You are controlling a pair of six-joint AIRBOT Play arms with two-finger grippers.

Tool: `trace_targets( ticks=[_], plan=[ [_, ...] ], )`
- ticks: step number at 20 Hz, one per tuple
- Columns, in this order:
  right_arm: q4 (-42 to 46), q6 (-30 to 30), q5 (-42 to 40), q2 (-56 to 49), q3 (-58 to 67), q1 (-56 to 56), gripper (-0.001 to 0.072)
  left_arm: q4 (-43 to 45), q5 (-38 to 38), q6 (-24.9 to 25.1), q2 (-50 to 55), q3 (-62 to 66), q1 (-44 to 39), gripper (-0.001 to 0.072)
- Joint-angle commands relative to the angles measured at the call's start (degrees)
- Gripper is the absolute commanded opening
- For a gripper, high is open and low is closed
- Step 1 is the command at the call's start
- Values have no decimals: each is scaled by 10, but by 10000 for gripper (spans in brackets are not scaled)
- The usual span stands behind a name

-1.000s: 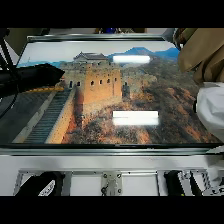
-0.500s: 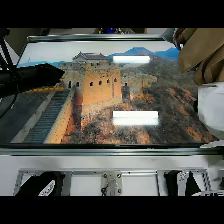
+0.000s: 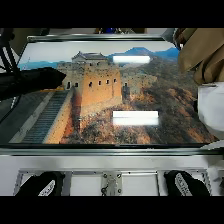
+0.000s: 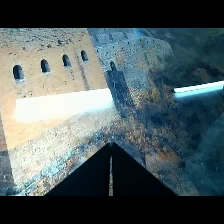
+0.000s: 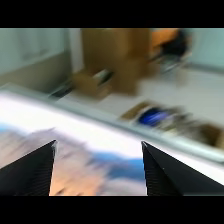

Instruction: Fold the clothes and pants, and hang the long-sleeved shirts on hangers.

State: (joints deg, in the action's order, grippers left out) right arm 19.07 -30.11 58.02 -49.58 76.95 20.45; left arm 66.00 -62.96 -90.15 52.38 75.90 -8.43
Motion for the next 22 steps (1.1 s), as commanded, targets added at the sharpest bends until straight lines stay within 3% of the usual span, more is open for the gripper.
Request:
trace_targets(
  ticks=[1,4,9,10,12,22],
  plan=[
    [144,-54,42,-50,-27,-216,580,-2,0,-1,0,-27,-3,25],
    [179,-53,42,-97,-37,-317,580,0,-1,-1,0,-48,-26,25],
    [178,-53,43,-138,-37,-356,576,0,2,-1,0,-51,-66,25],
    [178,-53,43,-140,-37,-356,510,0,2,-1,0,-51,-70,25],
    [178,-53,44,-140,-37,-356,4,0,2,-1,0,-51,-75,25],
    [178,-53,44,-140,-37,-356,18,0,2,-1,0,-51,-75,25]
  ],
)
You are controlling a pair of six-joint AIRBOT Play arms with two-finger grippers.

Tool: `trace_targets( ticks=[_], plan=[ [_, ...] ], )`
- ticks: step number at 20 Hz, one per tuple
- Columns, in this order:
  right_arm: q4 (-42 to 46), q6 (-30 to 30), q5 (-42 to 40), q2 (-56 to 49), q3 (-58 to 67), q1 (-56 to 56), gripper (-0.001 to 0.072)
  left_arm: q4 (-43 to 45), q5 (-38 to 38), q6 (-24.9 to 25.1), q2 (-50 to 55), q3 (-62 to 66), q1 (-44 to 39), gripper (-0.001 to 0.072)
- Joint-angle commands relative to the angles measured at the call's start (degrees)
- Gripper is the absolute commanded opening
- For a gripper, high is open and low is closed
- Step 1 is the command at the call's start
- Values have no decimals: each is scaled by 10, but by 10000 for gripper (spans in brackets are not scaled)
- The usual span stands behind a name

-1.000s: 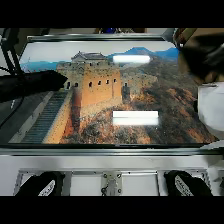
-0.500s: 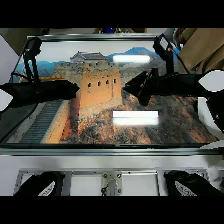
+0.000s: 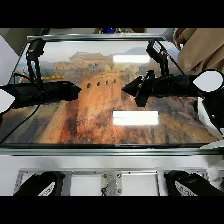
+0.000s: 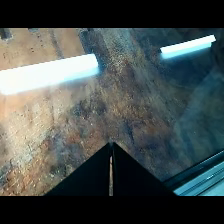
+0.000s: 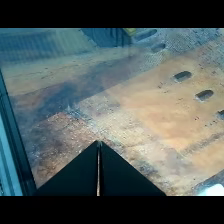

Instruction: Fold the clothes and pants, and hang the long-sleeved shirts on hangers.

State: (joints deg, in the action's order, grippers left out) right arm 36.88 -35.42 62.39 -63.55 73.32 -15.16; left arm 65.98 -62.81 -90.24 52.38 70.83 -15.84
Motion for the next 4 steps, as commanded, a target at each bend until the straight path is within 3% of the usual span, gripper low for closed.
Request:
trace_targets(
  ticks=[1,4],
  plan=[
    [0,0,0,0,0,0,19,0,0,0,0,0,0,25],
    [0,0,0,0,0,0,18,0,0,0,0,0,0,25]
  ],
)
